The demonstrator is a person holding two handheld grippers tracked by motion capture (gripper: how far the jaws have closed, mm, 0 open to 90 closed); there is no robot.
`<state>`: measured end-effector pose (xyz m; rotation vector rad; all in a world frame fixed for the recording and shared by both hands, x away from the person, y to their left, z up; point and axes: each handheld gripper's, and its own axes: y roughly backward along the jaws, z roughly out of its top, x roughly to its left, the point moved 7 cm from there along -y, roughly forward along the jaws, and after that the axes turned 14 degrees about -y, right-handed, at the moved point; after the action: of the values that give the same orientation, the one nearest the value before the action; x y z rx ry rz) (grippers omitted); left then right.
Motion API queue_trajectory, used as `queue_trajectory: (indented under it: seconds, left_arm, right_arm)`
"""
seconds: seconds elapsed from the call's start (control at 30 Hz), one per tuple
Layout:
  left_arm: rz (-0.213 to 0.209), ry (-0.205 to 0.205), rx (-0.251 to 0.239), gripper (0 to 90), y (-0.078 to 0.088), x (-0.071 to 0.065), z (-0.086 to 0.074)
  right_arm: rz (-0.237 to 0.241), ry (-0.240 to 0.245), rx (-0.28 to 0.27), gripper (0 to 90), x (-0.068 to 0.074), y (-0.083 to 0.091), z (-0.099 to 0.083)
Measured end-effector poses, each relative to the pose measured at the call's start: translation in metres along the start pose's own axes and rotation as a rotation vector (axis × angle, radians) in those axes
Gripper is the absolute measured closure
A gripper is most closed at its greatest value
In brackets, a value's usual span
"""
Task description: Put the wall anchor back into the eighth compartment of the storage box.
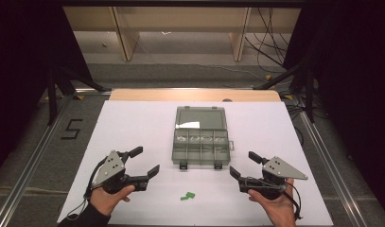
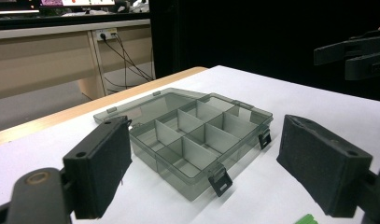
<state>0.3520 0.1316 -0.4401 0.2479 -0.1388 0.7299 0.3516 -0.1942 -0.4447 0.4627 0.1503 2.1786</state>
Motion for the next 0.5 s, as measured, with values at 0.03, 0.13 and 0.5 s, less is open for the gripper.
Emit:
queue_trajectory:
  seconds: [0.03,0.13,0.5]
  left_arm:
    - [0.005,0.010,0.002,16.4,0.0001,-0.0004,-0.0001]
    - [0.004,0.010,0.000,16.4,-0.0003,-0.0007,0.0000]
    - [0.001,0.005,-0.002,16.4,-0.0005,-0.0001,0.0000]
  right_arm:
    - [0.000,0.000,0.000,16.1,0.0000,0.0000,0.0000]
    - [-0.002,0.013,0.004,16.3,0.0011,-0.0005,-0.0001]
    - [0.008,0.041,0.074,16.0,0.0079,-0.0064,-0.0076]
